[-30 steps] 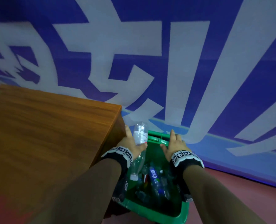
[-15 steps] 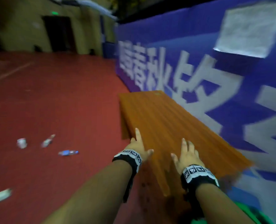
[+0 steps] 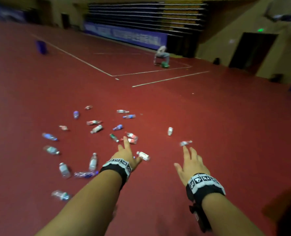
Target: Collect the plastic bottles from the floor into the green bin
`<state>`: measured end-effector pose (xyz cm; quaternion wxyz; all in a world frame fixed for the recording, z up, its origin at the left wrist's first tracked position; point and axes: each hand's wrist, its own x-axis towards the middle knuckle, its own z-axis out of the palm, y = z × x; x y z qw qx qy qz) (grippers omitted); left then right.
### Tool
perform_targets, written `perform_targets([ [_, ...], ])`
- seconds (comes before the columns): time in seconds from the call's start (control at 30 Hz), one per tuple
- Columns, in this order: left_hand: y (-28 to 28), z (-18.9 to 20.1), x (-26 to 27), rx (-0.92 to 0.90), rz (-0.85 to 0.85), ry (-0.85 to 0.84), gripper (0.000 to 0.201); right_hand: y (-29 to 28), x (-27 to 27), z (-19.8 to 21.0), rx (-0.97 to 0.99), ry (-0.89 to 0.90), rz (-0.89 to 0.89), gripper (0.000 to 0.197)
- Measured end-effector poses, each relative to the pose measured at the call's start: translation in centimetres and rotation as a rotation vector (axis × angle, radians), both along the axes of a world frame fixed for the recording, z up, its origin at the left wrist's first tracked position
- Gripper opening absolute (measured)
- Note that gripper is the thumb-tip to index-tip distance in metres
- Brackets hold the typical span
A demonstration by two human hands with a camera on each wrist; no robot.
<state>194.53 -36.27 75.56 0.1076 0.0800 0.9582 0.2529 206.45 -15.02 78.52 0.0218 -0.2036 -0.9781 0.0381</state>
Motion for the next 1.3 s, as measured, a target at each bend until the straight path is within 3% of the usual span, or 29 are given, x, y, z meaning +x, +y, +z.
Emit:
perform_targets([
  [0.2,-4.0,-1.5,-10.6,-0.094,0.191,-0.042,0.110,-2.1,-14.5,-2.4,-0.036,-0.021,0.190,0.076],
  [0.47,1.9,2.3,-30.6,-0.058,0.265,0.048,0.103,7.1,-35.9,-0.4,-0.103,0.063,0.113,0.076],
  [0.6,3.5,2.1,-39.0,-0.056,0.310,0.024,0.100,8.5,-45.1,0.1,-0.077,0.051,0.165,0.076],
  [0.93,-0.5,-1.3,-59.6,-0.045,0.472,-0.037,0.102,2.9,-68.6,-2.3,0.001,-0.057,0.418,0.078],
  [1.17,-5.4,0.8,-77.0,-0.020,0.513,0.032,0.103,-1.0,-88.3,1.1,-0.035,0.056,0.427,0.075],
  [1.3,-7.0,1.0,-84.4,-0.103,0.488,0.003,0.099,-3.5,-96.2,-0.4,-0.071,0.014,0.471,0.075],
])
